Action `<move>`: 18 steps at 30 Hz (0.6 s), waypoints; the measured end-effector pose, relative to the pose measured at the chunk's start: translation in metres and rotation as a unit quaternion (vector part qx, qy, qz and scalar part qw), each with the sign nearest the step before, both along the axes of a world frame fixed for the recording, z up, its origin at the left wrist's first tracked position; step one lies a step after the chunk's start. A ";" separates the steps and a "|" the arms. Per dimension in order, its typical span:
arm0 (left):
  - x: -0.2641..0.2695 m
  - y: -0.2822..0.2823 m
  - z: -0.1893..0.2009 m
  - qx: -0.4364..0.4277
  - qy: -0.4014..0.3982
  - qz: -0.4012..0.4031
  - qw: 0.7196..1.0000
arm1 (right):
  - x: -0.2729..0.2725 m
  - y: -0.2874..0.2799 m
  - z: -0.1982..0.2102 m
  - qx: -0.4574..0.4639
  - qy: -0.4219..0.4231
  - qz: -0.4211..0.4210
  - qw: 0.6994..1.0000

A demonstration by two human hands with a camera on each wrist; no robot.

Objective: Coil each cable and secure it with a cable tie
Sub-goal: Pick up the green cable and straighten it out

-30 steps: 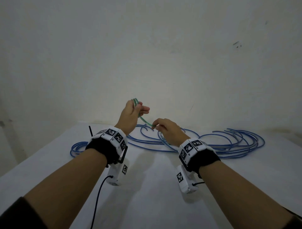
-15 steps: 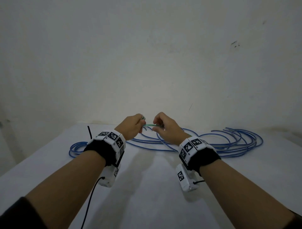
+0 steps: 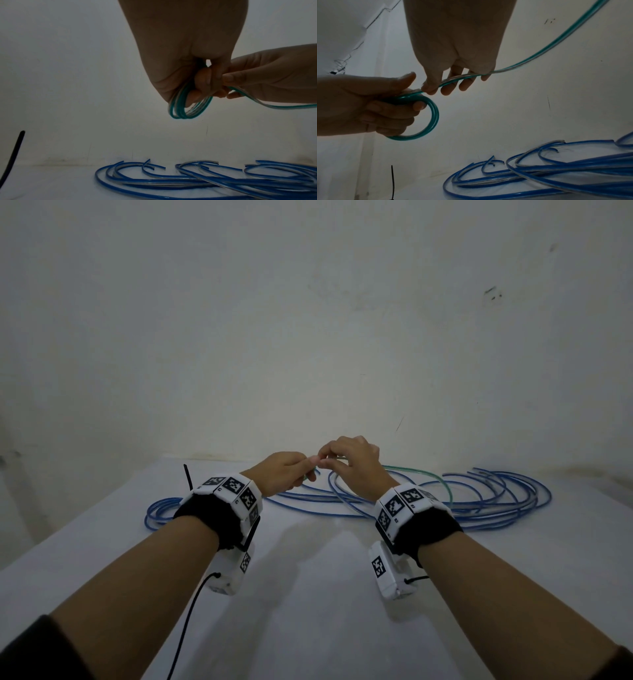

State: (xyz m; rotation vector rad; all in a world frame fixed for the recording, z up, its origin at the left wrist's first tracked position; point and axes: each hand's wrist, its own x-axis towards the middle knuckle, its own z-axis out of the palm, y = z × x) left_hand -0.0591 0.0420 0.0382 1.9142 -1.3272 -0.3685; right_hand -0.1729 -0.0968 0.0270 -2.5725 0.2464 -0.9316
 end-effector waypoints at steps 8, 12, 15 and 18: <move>-0.003 0.001 -0.001 -0.056 0.165 -0.049 0.984 | 0.002 -0.002 -0.001 0.016 0.034 0.005 0.999; 0.000 0.004 0.009 -0.113 0.250 0.004 0.962 | -0.002 -0.012 -0.007 0.043 0.047 -0.012 0.998; -0.002 0.003 0.013 -0.125 0.281 -0.001 0.951 | -0.001 -0.014 -0.010 0.038 0.026 0.024 0.999; -0.005 0.003 0.013 -0.131 0.330 -0.032 0.934 | 0.002 -0.010 -0.008 0.023 0.008 0.038 0.999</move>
